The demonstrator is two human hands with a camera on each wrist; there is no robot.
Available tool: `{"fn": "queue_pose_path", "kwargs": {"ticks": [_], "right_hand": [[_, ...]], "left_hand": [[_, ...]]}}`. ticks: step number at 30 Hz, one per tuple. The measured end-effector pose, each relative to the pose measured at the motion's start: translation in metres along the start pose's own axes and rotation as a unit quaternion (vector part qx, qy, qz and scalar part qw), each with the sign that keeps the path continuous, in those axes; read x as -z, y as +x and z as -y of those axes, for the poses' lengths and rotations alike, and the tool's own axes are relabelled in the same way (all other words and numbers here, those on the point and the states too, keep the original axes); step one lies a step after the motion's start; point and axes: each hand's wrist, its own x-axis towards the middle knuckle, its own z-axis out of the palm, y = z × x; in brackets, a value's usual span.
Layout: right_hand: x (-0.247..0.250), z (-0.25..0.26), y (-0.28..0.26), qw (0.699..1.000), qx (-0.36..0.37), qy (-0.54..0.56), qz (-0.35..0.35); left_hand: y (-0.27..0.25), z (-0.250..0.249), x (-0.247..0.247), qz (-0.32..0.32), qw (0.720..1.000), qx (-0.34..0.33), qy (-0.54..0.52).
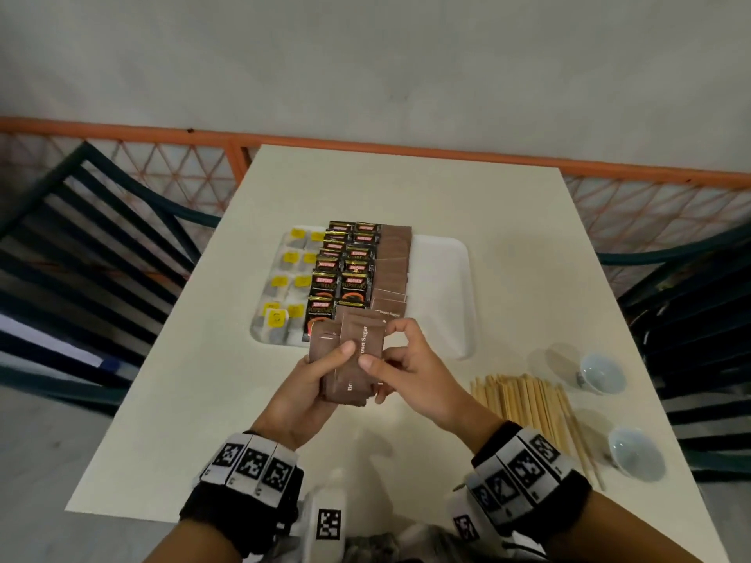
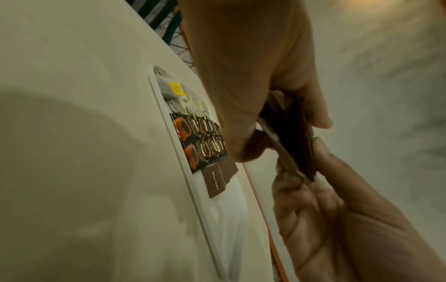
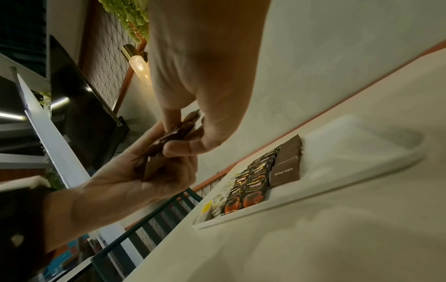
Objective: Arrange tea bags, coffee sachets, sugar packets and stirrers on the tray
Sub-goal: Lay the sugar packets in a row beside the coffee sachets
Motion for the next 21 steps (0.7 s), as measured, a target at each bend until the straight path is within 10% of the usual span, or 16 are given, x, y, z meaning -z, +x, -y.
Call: {"fn": "queue_pose_path", "kwargs": {"ticks": [13, 17, 21], "right_hand": [[-0.046, 0.007, 0.038, 0.979, 0.054, -0.038, -0.192], [-0.054, -0.002, 0.038, 0.874, 0.241, -0.278, -0.318], [-0.060, -0.019, 0.035, 0.805, 0.305, -0.423, -0.283]], "left_hand": [[0.012, -0.050, 0.067, -0.031, 0.999, 0.032, -0.012], [0.011, -0.052, 0.073, -0.022, 0.998, 0.052, -0.035], [0.013, -0.055, 0.068, -0.003, 0.997, 0.065, -0.050]]}}
